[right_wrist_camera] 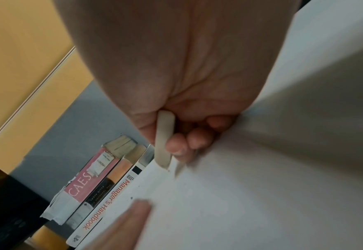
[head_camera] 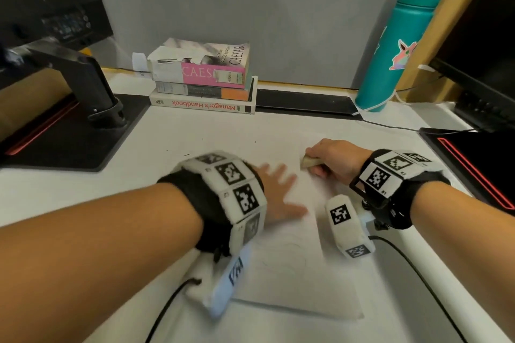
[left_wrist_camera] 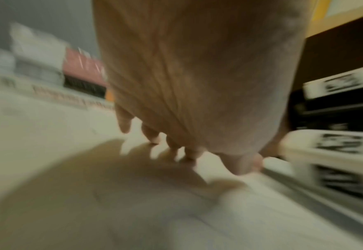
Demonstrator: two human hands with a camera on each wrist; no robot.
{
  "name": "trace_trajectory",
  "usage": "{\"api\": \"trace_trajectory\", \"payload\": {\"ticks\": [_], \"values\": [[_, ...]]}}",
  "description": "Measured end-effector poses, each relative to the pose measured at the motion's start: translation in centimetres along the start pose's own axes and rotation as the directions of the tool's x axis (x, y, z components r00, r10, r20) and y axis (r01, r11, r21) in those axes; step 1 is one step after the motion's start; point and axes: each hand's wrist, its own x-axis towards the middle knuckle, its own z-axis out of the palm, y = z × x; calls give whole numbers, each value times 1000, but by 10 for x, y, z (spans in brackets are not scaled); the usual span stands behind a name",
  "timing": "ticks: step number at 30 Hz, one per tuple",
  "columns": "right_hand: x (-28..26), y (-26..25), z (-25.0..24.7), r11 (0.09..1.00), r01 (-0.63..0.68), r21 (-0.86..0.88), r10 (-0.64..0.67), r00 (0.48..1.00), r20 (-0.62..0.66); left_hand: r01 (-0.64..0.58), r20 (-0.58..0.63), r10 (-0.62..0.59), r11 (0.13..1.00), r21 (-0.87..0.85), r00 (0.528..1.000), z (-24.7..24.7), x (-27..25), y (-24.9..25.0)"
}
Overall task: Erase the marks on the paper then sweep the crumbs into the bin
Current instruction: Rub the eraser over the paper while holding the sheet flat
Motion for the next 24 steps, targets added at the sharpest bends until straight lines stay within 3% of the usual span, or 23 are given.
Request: {"api": "trace_trajectory", "payload": {"ticks": [2,3,4,6,7,9,12,14,16,18,22,24], "values": [[1,0,-1,1000,-5,7,5,1000,-4,162,-65,-161,987,9,985,-3,7,-8],[2,0,-1,1000,-9,4,9,1000,-2,120,-76,-118,992,32,990,-3,7,-4],[3,1,-1,1000,-6,3,6,1000,0,5,-63,-2,999,51,998,-2,3,4],[4,3,-1,1000,-7,10,6,1000,7,-239,26,238,969,58,971,1,-5,18],[4,3,-1,1000,-10,3,10,1000,5,-288,58,285,956,50,957,3,-8,22],[4,2,0,1000,-14,-6,14,1000,0,-217,42,215,975,49,976,6,-4,11],[-1,-2,-1,999,-23,-43,23,1000,7,20,-52,-16,998,67,999,-3,-10,-22],[-3,-4,-2,995,-28,-95,30,999,17,106,-198,-111,994,-36,974,-13,-18,-44],[-5,-8,-2,993,-35,-109,38,999,26,105,-390,-161,981,-161,907,-18,-31,-61],[-9,-16,-2,990,-33,-138,40,998,48,76,-438,-121,990,-118,891,-16,-37,-73],[-30,-44,14,975,35,-219,-25,999,47,-46,-189,33,997,-61,981,7,-39,-86],[-41,-60,31,970,114,-217,-89,989,122,-26,-24,26,1000,-14,999,16,-36,-85]]}}
